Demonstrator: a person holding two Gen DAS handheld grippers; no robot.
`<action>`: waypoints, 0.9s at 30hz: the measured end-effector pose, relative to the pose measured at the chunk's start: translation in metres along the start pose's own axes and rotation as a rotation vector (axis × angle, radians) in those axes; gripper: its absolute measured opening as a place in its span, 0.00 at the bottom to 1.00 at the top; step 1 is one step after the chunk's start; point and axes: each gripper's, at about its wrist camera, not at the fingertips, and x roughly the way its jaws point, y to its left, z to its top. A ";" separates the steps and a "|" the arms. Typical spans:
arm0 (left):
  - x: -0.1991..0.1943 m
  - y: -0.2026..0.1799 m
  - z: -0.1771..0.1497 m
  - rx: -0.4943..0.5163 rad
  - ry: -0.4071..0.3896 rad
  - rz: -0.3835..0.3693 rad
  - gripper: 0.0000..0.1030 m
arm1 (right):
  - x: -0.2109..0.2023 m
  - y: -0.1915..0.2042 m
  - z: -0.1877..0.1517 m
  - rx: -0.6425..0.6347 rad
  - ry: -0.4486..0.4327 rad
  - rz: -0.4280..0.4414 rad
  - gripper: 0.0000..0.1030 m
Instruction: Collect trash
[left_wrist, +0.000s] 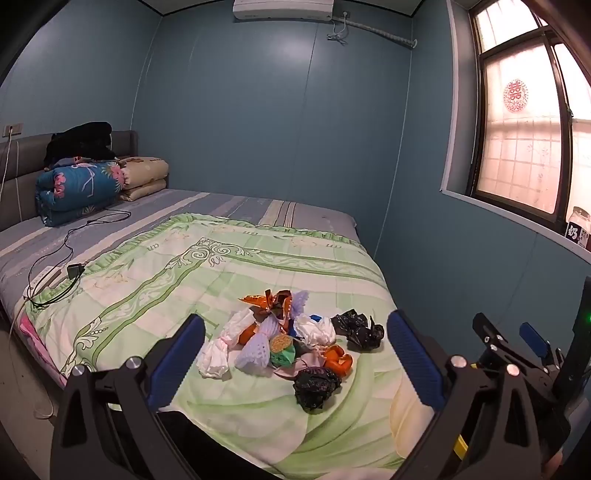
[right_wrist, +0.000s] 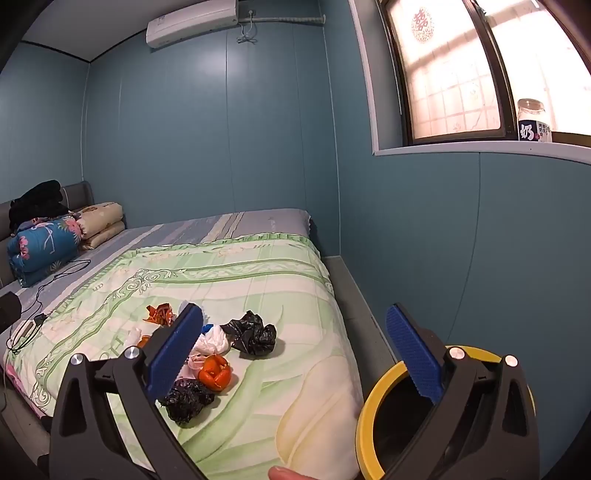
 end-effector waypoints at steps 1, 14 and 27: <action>-0.001 0.000 0.000 0.005 -0.013 -0.002 0.92 | 0.000 0.000 0.000 -0.001 -0.002 -0.001 0.92; -0.003 -0.002 0.010 -0.002 -0.010 -0.005 0.92 | -0.005 0.006 0.001 0.002 -0.015 0.001 0.92; -0.002 0.004 0.003 -0.004 -0.009 -0.004 0.92 | 0.001 0.001 -0.004 0.012 -0.009 0.003 0.92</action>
